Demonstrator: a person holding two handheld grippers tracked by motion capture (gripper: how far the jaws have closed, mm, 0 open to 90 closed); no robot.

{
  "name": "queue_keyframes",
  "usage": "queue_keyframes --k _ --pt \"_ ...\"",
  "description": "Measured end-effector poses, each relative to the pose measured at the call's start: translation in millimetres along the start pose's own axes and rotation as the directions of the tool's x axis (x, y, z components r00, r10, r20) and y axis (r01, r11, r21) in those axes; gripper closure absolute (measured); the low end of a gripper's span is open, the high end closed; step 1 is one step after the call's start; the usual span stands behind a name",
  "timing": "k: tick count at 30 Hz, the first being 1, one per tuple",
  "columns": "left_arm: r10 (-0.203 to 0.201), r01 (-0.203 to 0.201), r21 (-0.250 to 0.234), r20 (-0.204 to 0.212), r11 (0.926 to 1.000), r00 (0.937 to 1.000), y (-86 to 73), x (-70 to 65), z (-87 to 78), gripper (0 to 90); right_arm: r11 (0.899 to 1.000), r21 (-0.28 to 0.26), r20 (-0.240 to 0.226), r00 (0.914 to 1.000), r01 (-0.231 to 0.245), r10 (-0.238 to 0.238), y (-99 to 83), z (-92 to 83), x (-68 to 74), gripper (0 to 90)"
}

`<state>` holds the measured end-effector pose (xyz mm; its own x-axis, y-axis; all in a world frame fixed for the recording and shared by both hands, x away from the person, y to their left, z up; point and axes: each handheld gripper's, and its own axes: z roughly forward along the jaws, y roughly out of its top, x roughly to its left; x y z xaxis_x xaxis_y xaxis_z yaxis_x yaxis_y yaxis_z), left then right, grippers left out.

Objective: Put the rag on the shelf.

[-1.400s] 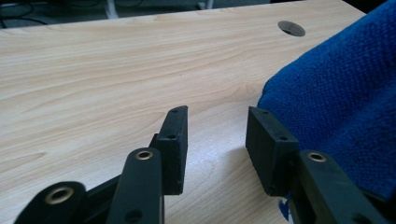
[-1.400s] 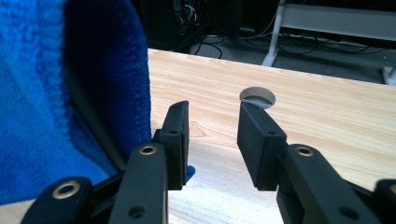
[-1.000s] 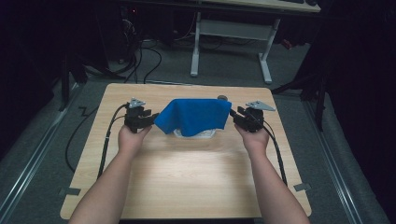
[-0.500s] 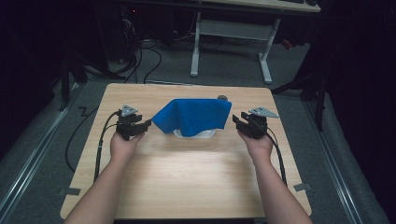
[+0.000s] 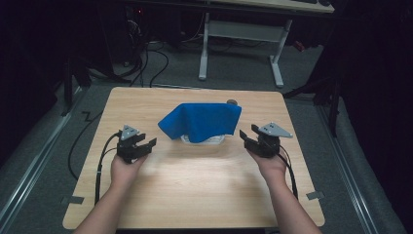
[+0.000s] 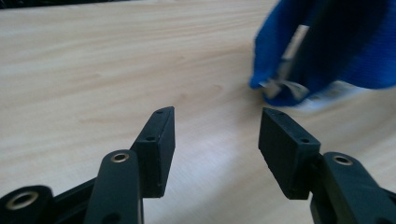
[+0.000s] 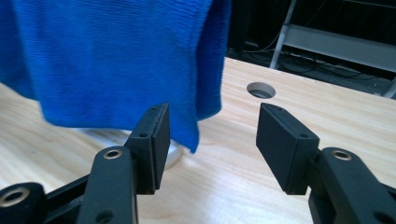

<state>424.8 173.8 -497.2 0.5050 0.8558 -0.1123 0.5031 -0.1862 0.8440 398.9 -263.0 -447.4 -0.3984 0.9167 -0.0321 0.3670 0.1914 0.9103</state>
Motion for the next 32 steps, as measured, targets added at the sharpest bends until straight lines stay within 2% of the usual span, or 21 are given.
queue_keyframes --k 4,7,10,13,16,19,20,23,24,25,26,27,28,29,30,31,32 --pt "0.018 -0.018 -0.002 0.018 0.9998 0.9997 -11.6 -16.6 -14.9 46.0 1.0 0.028 -0.007 1.0 -0.001 0.001 -6.4 -11.4 7.0 41.6" --pt "0.025 -0.025 -0.009 0.044 0.9996 0.9987 -18.5 -28.3 -25.6 45.5 1.0 0.008 -0.007 0.9996 0.026 -0.026 -12.1 -21.8 14.9 40.9" --pt "0.047 -0.046 -0.008 0.061 0.9989 0.997 -24.6 -39.3 -34.0 44.7 0.999 0.013 -0.021 0.9993 0.029 -0.029 -18.3 -30.9 23.7 38.7" --pt "0.073 -0.074 0.019 0.079 0.997 0.9942 -32.4 -52.3 -41.3 43.5 0.999 0.019 -0.033 0.9989 0.034 -0.034 -25.4 -39.8 34.3 36.9" --pt "0.082 -0.085 0.023 0.099 0.9961 0.9917 -39.8 -64.0 -47.7 43.0 0.998 0.027 -0.04 0.9972 0.063 -0.062 -33.3 -47.5 46.0 34.7" --pt "0.1 -0.105 0.044 0.113 0.9935 0.9886 -49.5 -79.1 -48.9 42.3 0.997 0.036 -0.064 0.996 0.065 -0.063 -42.8 -53.4 55.6 33.1" --pt "0.11 -0.116 0.049 0.111 0.992 0.9876 -52.4 -82.7 -48.5 41.7 0.997 0.052 -0.076 0.9959 0.052 -0.048 -49.4 -55.0 61.5 32.0" --pt "0.125 -0.137 0.074 0.15 0.9878 0.9807 -69.7 -100.6 -42.7 41.4 0.996 0.078 -0.092 0.9953 0.036 -0.029 -66.0 -54.8 70.2 30.0" --pt "0.129 -0.149 0.106 0.173 0.9831 0.9763 -71.9 -106.0 -39.7 42.8 0.996 0.081 -0.091 0.9957 0.025 -0.017 -74.2 -54.6 72.9 30.3" --pt "0.141 -0.168 0.12 0.203 0.9785 0.9689 -71.4 -111.1 -37.4 42.9 0.996 0.091 -0.099 0.9951 0.011 -0.002 -82.6 -53.6 75.6 30.8" --pt "0.156 -0.183 0.114 0.216 0.9764 0.9639 -72.0 -116.2 -37.2 41.2 0.992 0.126 -0.116 0.9932 0.017 -0.002 -88.4 -51.1 78.1 30.0" --pt "0.196 -0.222 0.111 0.206 0.9686 0.9586 -72.4 -117.8 -37.0 41.1 0.985 0.164 -0.131 0.9911 0.046 -0.025 -91.8 -48.0 80.7 29.2" --pt "0.204 -0.232 0.123 0.203 0.965 0.9577 -73.0 -118.7 -36.4 41.1 0.981 0.178 -0.126 0.9904 0.078 -0.055 -94.3 -45.8 82.5 29.5" --pt "0.198 -0.227 0.13 0.203 0.9653 0.959 -73.2 -118.3 -36.3 41.2 0.979 0.187 -0.123 0.9905 0.084 -0.061 -95.8 -44.4 82.6 30.1" --pt "0.18 -0.21 0.131 0.211 0.9689 0.9609 -72.9 -116.6 -36.3 41.6 0.979 0.192 -0.125 0.9908 0.076 -0.052 -96.1 -43.3 81.7 30.3" --pt "0.141 -0.171 0.128 0.214 0.977 0.9667 -73.0 -116.4 -36.5 41.7 0.979 0.196 -0.132 0.991 0.049 -0.023 -95.7 -42.0 79.9 30.3" --pt "0.135 -0.164 0.128 0.209 0.9781 0.9686 -72.7 -115.1 -36.6 41.7 0.981 0.191 -0.129 0.9915 0.037 -0.013 -95.0 -41.2 79.5 30.3"
